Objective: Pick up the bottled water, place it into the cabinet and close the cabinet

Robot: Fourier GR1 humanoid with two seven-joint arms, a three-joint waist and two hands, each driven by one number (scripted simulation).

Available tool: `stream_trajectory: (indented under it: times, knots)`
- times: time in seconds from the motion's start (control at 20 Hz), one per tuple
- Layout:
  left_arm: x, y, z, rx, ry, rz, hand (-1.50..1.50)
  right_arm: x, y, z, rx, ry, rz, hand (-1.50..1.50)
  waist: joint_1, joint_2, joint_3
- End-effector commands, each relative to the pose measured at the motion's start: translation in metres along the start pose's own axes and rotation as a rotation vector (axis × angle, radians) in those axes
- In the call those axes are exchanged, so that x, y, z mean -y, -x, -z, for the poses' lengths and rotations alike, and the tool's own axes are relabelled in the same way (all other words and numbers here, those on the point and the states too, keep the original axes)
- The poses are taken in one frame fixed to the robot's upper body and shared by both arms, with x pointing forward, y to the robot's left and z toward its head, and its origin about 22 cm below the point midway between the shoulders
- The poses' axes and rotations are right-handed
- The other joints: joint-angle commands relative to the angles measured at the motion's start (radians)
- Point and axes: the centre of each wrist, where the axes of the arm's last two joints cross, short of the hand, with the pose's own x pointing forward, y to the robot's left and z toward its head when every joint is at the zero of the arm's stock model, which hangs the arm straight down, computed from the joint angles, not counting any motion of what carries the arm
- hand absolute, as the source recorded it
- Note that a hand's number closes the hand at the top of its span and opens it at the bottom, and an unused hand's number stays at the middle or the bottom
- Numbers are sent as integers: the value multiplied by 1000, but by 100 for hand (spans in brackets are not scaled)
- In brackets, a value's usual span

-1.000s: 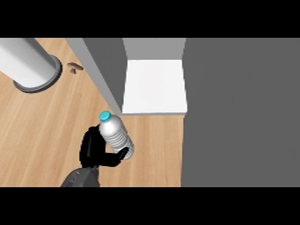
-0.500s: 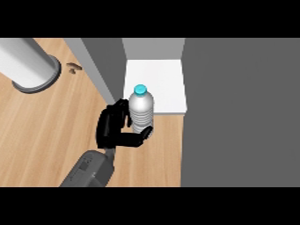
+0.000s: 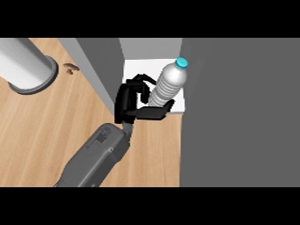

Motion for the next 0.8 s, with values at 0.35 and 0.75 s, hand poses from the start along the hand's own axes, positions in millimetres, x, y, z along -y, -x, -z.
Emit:
stream_trajectory:
  times: [0.35, 0.75]
  knots:
    - [4, -7, 55, -80, -115, 104, 150, 0, -23, 1, 64, -19, 45, -150, -28, 8, -1]
    - [-6, -2, 74, -83, -176, 379, 150, 14, -15, 3, 76, -42, 46, -150, -47, 20, 0]
